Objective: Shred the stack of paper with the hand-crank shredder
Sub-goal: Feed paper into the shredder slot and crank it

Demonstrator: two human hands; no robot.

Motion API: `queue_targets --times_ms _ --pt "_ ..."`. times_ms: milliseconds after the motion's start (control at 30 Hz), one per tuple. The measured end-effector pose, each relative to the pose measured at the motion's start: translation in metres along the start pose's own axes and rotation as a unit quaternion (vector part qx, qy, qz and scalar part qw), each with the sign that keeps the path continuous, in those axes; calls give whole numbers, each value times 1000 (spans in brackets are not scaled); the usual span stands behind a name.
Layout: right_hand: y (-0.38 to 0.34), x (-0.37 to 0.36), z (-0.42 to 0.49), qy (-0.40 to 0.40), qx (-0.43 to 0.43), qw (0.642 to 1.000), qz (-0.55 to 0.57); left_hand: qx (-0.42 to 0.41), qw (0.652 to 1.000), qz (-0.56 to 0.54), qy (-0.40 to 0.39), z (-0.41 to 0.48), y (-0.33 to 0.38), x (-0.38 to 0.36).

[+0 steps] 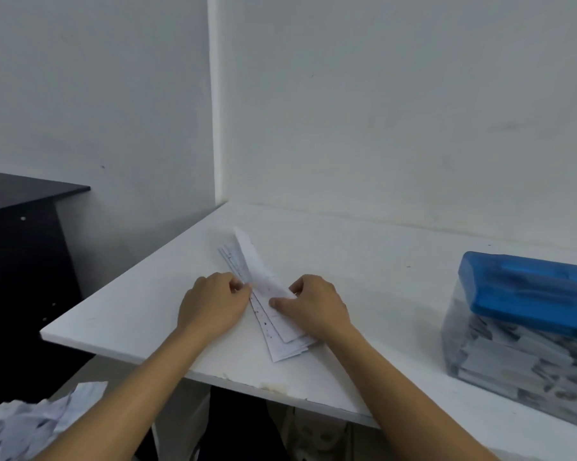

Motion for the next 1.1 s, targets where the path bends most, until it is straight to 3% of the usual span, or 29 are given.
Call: queue_targets --times_ms 233,533,967,1100 --pt "10 9 7 -19 -20 996 86 -39 999 -8 17 -2 0 -4" --pt "-3 15 2 -84 -14 996 20 -99 992 65 34 -8 3 -11" --pt "-1 19 -7 -6 -6 991 130 -118 990 70 21 -10 4 -10" --pt "5 28 -5 16 -11 977 213 -110 993 25 24 -11 7 -7"
Point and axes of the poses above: each hand's wrist, its own z-axis towards the middle knuckle, its own x-axis out of the back of the hand, y = z × x, the point moved 2 cm from there along z, towards the middle knuckle, and after that the axes turned 7 degrees about -z, right-handed, at the moved point
